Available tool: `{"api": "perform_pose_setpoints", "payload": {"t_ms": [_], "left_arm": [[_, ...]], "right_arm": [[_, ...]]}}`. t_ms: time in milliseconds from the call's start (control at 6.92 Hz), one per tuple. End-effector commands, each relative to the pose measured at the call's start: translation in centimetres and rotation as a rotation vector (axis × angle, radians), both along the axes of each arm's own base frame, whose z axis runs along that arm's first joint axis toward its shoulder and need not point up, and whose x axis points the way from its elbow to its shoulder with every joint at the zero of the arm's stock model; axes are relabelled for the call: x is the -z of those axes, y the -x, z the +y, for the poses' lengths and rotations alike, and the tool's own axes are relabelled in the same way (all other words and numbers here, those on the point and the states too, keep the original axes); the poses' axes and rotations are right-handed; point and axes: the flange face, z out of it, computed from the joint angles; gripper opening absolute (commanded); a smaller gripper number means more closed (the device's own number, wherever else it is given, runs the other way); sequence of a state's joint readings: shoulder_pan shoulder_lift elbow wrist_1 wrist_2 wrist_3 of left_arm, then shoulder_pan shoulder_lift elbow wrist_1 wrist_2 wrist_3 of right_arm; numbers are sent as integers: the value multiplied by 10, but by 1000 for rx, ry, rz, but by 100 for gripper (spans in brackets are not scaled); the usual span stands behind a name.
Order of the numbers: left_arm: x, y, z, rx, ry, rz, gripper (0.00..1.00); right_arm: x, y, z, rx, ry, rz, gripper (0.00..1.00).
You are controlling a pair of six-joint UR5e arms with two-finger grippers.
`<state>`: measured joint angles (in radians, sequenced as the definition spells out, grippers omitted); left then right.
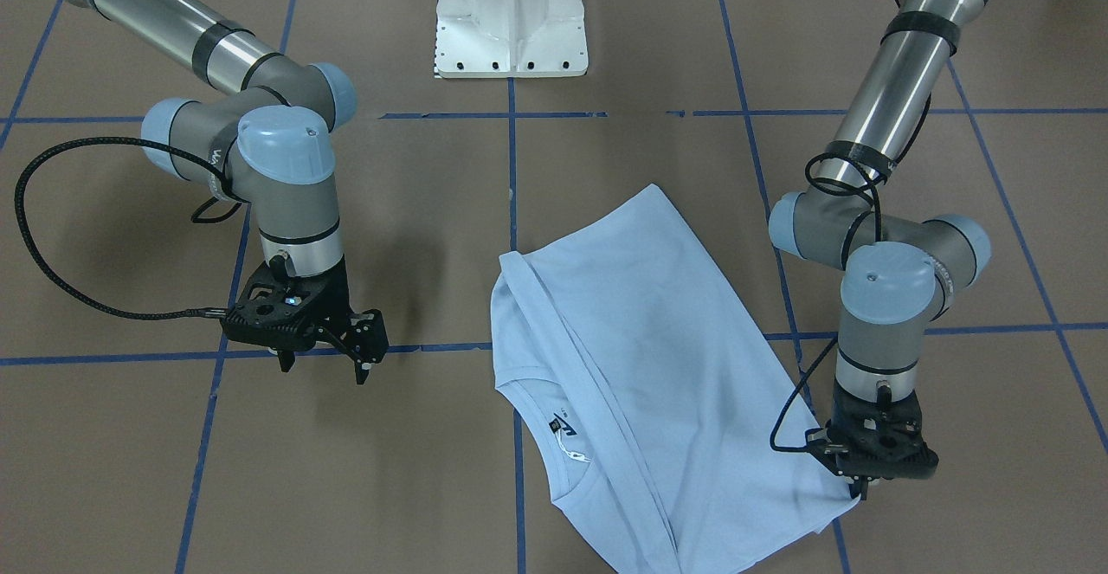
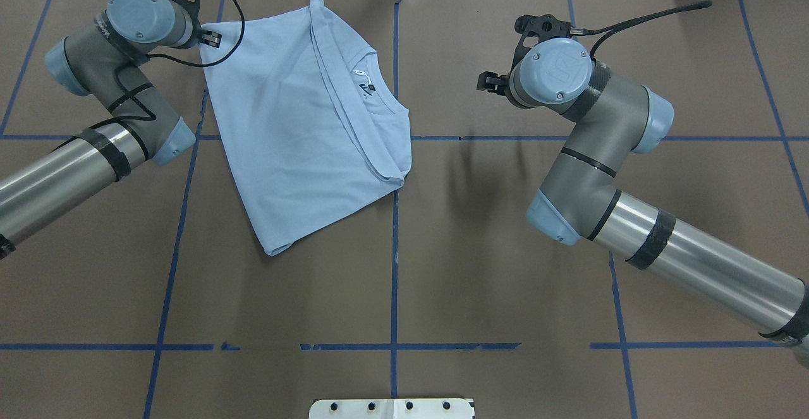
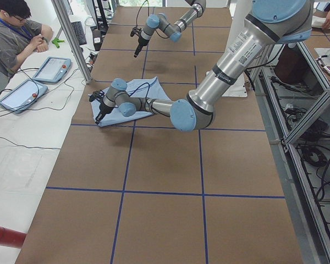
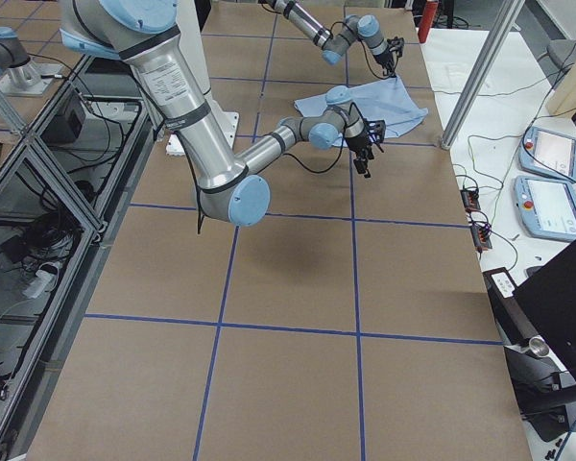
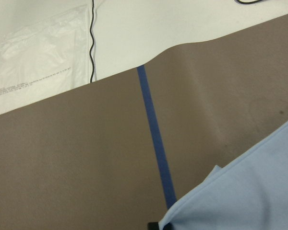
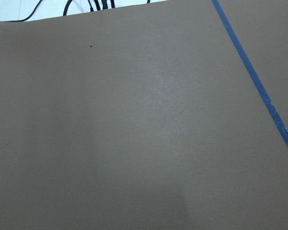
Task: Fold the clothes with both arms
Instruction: 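Drag the folded shirt with the left gripper toward the far corner, then move the right gripper onto the folded edge of the shirt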
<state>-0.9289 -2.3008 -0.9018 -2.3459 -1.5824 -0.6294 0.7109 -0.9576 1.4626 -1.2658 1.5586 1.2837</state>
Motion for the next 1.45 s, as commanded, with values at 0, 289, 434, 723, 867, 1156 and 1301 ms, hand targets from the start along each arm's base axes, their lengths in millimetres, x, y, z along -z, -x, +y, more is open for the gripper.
{"api": "perform_pose_setpoints", "payload": {"t_ms": [0,289,434,723,867,1156,1301], "left_arm": [[19,16,12,-69,-49,110,100],[29,36,36,-132,-61,188,100],[35,36,40,-124,-60,210,100],[35,37,41,-116,-53,218,100],[35,37,41,-115,-52,219,100],[36,37,41,-115,-54,220,100],[34,36,42,-116,-52,219,100]], "right_arm": [[24,22,11,-38,35,-67,100],[63,71,43,-137,167,-216,87],[84,103,59,-159,225,-254,80],[96,149,66,-209,314,-274,67],[90,163,68,-203,325,-250,67],[91,175,76,-191,336,-227,62],[91,181,83,-182,340,-218,61]]}}
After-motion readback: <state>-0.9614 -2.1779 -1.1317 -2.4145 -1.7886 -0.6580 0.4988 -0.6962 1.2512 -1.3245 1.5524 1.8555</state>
